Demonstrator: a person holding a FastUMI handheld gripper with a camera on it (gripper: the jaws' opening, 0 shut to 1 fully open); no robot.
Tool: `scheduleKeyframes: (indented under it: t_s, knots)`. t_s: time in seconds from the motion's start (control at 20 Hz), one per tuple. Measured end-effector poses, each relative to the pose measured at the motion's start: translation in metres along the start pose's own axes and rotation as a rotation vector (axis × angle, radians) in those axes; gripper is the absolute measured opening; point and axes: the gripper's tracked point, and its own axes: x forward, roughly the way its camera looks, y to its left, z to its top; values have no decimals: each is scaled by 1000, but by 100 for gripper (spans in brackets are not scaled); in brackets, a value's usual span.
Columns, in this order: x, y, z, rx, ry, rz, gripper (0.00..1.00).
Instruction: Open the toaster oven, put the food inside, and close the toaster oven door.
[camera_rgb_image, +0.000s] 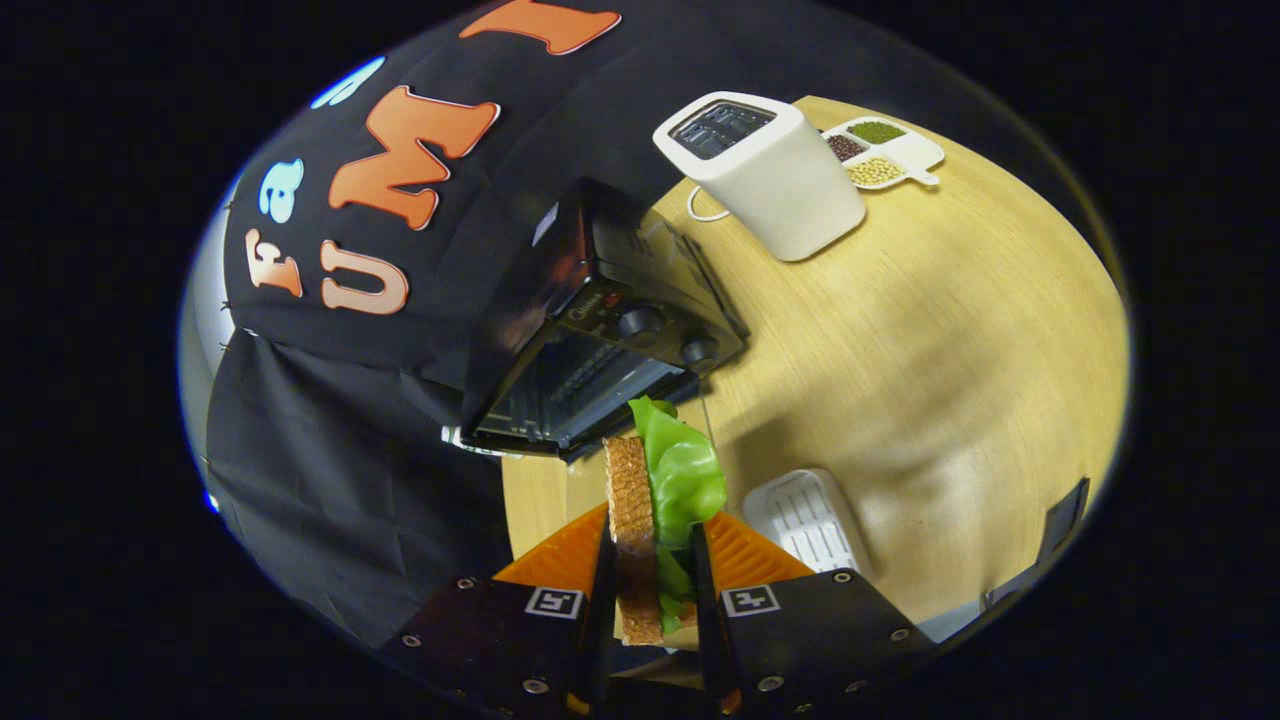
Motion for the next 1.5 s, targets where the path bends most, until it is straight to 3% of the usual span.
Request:
scheduleKeyframes:
  t_s: [0.5, 0.8, 1.15, 1.3, 1.5]
  knots:
    - [94, 81, 3, 131, -80, 199, 36]
    - [148, 100, 15, 186, -172, 245, 36]
    - [203, 112, 26, 334, -247, 310, 36]
    - [218, 111, 34, 373, -292, 306, 36]
    - [226, 112, 46, 329, -404, 262, 36]
